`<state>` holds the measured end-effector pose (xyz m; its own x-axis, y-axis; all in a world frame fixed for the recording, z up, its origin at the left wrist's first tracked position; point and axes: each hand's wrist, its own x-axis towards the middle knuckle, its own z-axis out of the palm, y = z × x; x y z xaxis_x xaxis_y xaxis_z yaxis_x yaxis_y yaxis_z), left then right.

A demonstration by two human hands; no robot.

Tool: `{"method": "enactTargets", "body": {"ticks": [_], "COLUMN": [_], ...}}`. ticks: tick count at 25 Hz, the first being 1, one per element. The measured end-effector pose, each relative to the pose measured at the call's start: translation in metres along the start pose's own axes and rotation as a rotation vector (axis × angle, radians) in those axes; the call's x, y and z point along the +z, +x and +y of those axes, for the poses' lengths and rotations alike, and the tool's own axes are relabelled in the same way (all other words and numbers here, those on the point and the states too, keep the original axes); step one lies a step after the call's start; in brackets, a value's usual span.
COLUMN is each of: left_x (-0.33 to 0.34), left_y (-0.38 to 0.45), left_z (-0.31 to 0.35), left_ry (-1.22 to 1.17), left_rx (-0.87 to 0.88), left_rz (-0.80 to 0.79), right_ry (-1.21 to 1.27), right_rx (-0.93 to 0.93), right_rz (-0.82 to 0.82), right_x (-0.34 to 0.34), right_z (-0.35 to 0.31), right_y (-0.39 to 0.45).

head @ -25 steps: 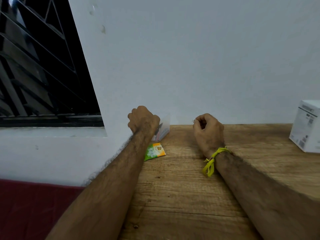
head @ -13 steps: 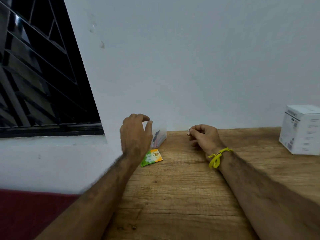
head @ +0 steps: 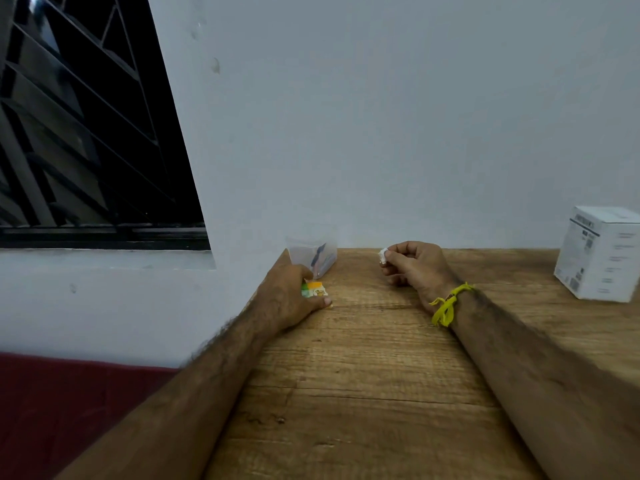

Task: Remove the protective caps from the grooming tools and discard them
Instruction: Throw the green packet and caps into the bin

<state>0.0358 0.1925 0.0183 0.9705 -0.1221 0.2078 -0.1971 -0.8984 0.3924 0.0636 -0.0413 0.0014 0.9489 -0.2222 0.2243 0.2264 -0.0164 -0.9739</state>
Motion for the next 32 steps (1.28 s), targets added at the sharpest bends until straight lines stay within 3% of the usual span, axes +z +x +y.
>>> {"method": "enactTargets", "body": {"ticks": [7, 14, 16, 19, 24, 32], "left_x": [0.013, 0.024, 0.024, 0.023, 0.033, 0.036], "left_y": [0.003, -0.009, -0.010, -0.009, -0.004, -0.010], "left_z": [0.002, 0.031, 0.035, 0.036, 0.028, 0.031], "left_ry": [-0.226, -0.949, -1.038, -1.009, -0.742, -0.614], "left_rx": [0.180, 0.135, 0.138, 0.194, 0.344, 0.444], "left_rz": [0.094, 0.215, 0.215, 0.222, 0.260, 0.296], "right_ry": [-0.004, 0.013, -0.021, -0.142, 0.037, 0.070], "right_rx": [-0.014, -0.009, -0.023, -0.108, -0.143, -0.157], "right_rz": [0.028, 0.101, 0.096, 0.046, 0.067, -0.006], "right_x": [0.006, 0.012, 0.015, 0.010, 0.009, 0.012], "right_z": [-0.001, -0.011, -0.018, -0.016, -0.021, -0.019], "right_y": [-0.002, -0.012, -0.026, -0.051, -0.067, -0.068]}}
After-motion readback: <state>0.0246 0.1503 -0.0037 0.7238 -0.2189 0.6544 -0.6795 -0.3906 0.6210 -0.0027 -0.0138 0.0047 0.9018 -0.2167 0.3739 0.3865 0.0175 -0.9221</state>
